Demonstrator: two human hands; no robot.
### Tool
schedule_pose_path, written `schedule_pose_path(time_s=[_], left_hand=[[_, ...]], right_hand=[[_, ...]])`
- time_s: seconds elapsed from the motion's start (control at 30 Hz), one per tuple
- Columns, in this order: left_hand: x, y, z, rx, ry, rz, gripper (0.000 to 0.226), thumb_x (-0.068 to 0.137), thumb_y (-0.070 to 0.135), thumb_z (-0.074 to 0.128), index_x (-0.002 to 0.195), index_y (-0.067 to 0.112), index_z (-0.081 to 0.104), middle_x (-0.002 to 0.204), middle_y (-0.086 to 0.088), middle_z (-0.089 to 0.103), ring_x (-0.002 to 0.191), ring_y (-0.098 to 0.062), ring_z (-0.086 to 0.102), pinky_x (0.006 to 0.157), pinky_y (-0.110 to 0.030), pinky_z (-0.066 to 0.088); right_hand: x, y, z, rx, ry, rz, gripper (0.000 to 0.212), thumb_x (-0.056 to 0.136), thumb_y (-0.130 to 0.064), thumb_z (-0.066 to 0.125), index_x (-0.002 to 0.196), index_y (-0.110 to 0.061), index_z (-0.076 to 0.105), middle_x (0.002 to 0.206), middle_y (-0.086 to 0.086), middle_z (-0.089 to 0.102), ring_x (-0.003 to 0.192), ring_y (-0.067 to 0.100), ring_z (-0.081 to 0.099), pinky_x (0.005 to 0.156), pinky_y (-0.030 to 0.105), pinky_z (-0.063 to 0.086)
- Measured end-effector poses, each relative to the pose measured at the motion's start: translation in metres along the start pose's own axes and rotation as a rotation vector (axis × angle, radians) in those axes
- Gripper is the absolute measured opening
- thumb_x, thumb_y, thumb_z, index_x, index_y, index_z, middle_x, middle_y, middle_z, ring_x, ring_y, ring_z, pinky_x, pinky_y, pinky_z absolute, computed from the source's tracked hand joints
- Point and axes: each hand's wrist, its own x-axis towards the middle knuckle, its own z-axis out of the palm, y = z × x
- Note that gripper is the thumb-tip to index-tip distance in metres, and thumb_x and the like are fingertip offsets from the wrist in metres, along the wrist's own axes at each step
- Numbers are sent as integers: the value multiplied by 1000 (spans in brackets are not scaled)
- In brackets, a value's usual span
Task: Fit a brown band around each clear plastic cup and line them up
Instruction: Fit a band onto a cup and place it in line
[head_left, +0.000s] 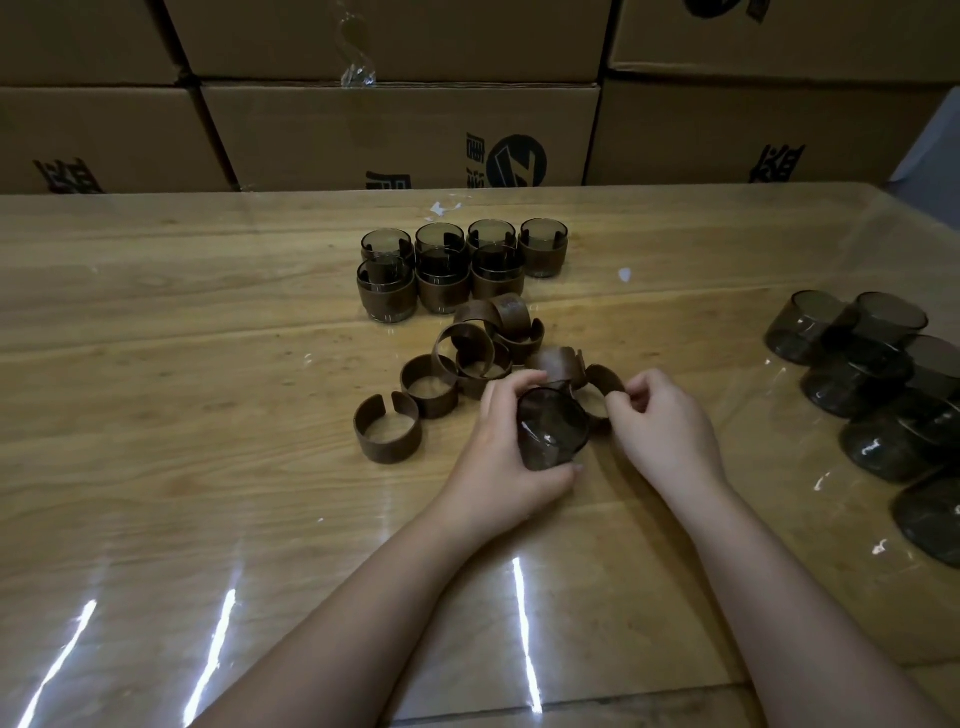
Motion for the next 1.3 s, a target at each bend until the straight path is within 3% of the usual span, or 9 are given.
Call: schedule_pose_path(time_s=[0.23, 0.37, 0.57, 0.77, 0.87, 0.97, 1.07, 1.17, 1.3], left_hand=[[-1, 2, -2, 6, 15, -64, 75, 73, 32, 82, 128, 44, 34, 121, 33, 34, 111, 12, 42, 87, 2, 32], [-2, 3, 0, 39, 2, -80, 79, 74, 36, 81, 137, 38, 34, 129, 22, 37, 119, 3, 39, 94, -6, 32], [-2, 5, 0, 53, 14, -98, 79, 74, 35, 81, 138, 34, 34, 139, 11, 43, 125, -4, 43, 105, -24, 39], [-2, 4, 0, 51, 4, -97, 79, 75, 33, 81, 138, 34, 34, 136, 15, 38, 118, 3, 41, 91, -2, 32], [-3, 5, 1, 60, -3, -86, 78, 76, 34, 80, 138, 35, 33, 132, 19, 37, 115, 6, 40, 87, 1, 31], [-3, 6, 0, 64, -6, -81, 78, 76, 35, 79, 138, 36, 33, 134, 17, 42, 120, 0, 42, 95, -11, 37], [-3, 7, -1, 58, -12, -76, 78, 75, 32, 81, 137, 37, 34, 135, 17, 46, 125, -3, 45, 103, -22, 40], [-2, 5, -1, 48, -14, -47, 78, 74, 26, 82, 136, 37, 37, 150, 16, 36, 134, -1, 37, 109, -19, 33], [-1, 3, 0, 29, 5, -52, 77, 73, 27, 82, 135, 34, 38, 150, 12, 35, 134, -2, 37, 110, -20, 34]], right_hand=[[1, -1, 1, 308, 23, 84, 8, 93, -28, 52, 87, -22, 51, 82, 1, 65, 67, 18, 65, 59, 34, 53], [1, -2, -1, 553, -19, 148, 6, 93, -28, 54, 88, -24, 56, 86, 1, 64, 65, 11, 58, 56, 25, 42], [0, -6, -6, 686, -95, 185, 20, 91, -35, 57, 81, -19, 59, 84, -1, 60, 84, 16, 55, 69, 31, 42], [1, -7, -10, 774, -107, 247, 23, 90, -31, 58, 85, -9, 62, 84, 3, 60, 84, 19, 55, 67, 32, 40], [0, -8, -10, 801, -96, 268, 18, 88, -30, 57, 77, -20, 66, 79, -2, 65, 83, 17, 58, 68, 32, 42], [2, -7, -11, 787, -102, 294, 22, 88, -30, 57, 70, -22, 65, 67, -7, 61, 75, 15, 55, 65, 30, 42], [4, -4, -10, 696, -125, 290, 19, 90, -31, 56, 78, -19, 64, 75, -1, 59, 76, 15, 56, 66, 32, 45], [2, -2, -6, 545, -70, 156, 28, 92, -37, 54, 71, -19, 54, 66, -4, 52, 63, 8, 49, 59, 30, 39], [3, -4, -8, 763, -126, 203, 23, 93, -33, 54, 76, -18, 55, 59, -7, 50, 49, 4, 45, 42, 15, 34]])
